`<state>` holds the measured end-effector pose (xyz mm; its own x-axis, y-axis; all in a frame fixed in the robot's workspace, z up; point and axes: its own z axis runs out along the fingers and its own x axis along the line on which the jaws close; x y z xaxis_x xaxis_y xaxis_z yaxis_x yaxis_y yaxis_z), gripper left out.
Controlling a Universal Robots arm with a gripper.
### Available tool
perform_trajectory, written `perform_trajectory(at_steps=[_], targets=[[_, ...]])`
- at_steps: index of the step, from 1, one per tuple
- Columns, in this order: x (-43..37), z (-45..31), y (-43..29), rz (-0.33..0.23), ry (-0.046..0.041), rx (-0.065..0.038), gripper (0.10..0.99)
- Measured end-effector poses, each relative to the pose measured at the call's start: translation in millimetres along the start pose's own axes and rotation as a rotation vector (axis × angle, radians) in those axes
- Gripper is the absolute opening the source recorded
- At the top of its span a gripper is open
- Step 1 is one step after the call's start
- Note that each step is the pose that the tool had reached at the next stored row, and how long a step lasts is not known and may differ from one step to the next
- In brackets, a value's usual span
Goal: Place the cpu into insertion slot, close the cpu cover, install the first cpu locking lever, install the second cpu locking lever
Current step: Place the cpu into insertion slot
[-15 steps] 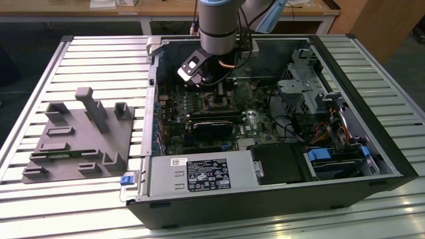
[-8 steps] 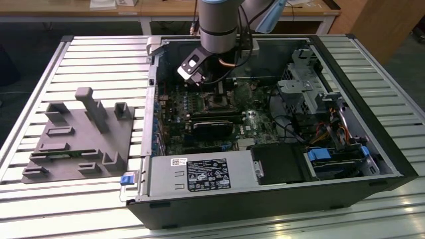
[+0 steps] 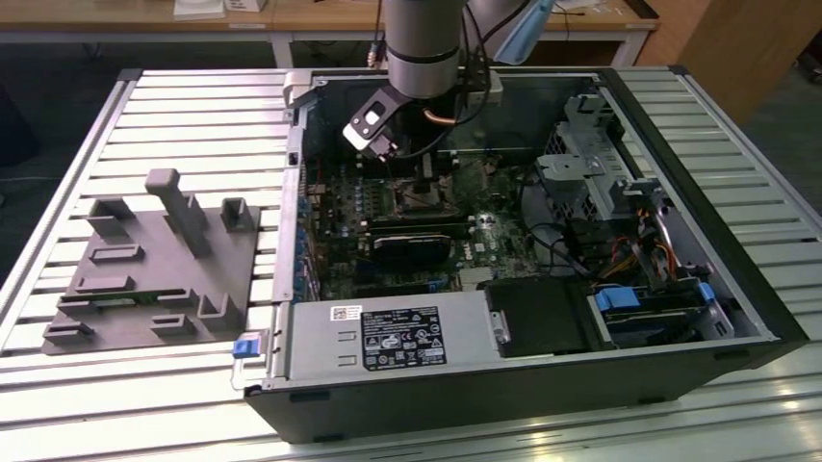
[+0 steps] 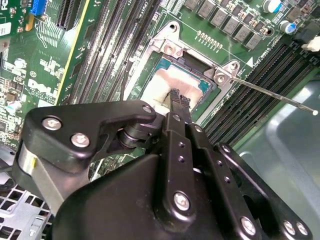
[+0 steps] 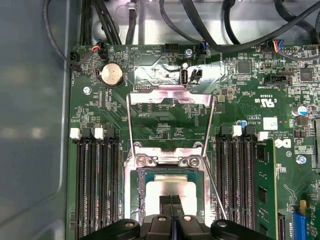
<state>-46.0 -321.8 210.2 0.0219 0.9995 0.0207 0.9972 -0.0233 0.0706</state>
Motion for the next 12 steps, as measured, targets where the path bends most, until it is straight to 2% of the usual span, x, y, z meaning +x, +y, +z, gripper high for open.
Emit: perform_trajectory(at_steps=[4, 6, 7, 9, 10, 12], targets=[[0.0, -0.1, 0.0, 0.0, -0.0002, 0.0, 0.114], [0.0, -0.2, 0.0, 0.0, -0.0002, 0.0, 0.235], [0.0, -0.2, 0.0, 0.0, -0.0003, 0.0, 0.235], [0.0, -0.2, 0.0, 0.0, -0.0002, 0.0, 0.353], [0.0, -0.3, 0.0, 0.0, -0.0002, 0.0, 0.353], [0.0, -0.3, 0.0, 0.0, -0.0003, 0.0, 0.467]])
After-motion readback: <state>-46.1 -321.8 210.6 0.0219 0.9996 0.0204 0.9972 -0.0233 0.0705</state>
